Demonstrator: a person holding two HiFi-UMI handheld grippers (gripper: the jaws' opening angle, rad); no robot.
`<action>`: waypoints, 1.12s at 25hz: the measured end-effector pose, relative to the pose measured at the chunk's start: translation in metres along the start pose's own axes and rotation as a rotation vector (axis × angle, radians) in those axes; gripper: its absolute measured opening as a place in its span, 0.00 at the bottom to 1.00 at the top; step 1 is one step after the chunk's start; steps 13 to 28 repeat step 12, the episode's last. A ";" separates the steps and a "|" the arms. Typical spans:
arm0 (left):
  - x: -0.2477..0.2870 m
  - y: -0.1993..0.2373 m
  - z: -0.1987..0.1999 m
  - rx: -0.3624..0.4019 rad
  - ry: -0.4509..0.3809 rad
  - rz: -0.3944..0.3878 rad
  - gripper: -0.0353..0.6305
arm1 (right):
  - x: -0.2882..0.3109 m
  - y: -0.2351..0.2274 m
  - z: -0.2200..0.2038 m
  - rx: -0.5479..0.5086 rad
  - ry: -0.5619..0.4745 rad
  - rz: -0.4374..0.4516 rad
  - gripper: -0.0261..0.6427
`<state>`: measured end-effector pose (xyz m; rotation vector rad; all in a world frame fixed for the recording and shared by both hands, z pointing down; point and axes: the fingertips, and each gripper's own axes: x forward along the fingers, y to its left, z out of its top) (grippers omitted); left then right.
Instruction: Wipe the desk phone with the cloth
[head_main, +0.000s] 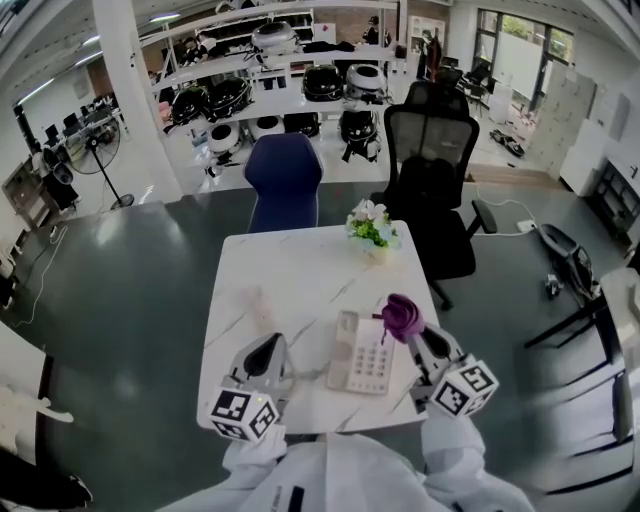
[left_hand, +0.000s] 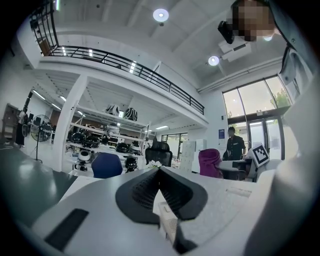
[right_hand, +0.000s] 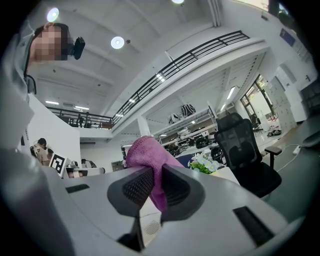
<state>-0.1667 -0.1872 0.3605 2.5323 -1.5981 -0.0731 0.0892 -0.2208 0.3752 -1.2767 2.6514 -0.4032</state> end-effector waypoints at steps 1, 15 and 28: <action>0.000 0.001 -0.001 0.002 0.003 0.003 0.05 | 0.000 -0.001 0.000 -0.006 -0.005 -0.013 0.08; 0.000 0.001 -0.004 0.027 0.015 0.019 0.05 | -0.006 -0.012 -0.001 -0.030 -0.012 -0.083 0.08; 0.000 0.001 -0.004 0.027 0.015 0.019 0.05 | -0.006 -0.012 -0.001 -0.030 -0.012 -0.083 0.08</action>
